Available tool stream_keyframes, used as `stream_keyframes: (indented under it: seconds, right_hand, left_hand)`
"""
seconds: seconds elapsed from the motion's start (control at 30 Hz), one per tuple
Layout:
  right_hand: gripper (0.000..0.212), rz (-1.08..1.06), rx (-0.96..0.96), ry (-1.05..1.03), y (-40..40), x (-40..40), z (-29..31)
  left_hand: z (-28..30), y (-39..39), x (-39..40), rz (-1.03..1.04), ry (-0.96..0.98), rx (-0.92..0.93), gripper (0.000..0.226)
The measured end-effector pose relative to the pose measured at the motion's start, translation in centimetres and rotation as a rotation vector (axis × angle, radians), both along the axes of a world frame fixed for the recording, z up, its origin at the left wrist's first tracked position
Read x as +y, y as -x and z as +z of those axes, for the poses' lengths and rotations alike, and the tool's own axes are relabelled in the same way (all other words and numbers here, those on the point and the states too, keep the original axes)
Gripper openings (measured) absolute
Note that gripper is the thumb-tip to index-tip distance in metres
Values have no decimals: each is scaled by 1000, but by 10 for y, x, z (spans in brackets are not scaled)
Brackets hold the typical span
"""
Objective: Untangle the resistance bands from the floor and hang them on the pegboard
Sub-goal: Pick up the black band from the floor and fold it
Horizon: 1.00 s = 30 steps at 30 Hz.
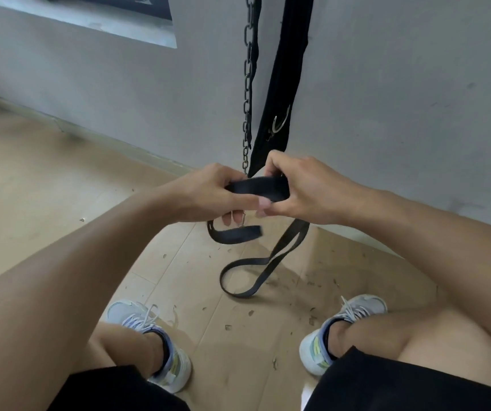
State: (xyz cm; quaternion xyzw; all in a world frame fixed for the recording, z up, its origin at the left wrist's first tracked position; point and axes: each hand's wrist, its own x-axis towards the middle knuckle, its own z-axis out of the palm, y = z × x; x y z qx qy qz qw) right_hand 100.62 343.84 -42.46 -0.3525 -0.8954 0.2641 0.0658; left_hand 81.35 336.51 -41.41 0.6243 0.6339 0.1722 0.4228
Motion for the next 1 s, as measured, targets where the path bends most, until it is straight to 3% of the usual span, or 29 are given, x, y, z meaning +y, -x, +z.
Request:
stream_keyframes:
  seconds: [0.2,0.33,0.5,0.77,0.9,1.0]
  right_hand:
    - [50,61,5,-40,18,-9,-4]
    - [47,-50,-15,-162,21,-13,2]
    - [41,-236,72,-196,21,-5,-7]
    - [22,-127,121,172,20,0,-16]
    - [20,-76,36,334,13,6,-16]
    - [22,-59,-43,329,8,9,-17]
  left_hand:
    - [-1,-7,0,40,-146,2,34]
    - [2,-8,1,185,-231,-70,51]
    - [0,-6,3,321,-271,-89,46]
    - [4,-7,2,391,-243,-119,38]
    - [3,-5,2,414,-183,-70,34]
    - [1,0,3,437,-151,-50,29]
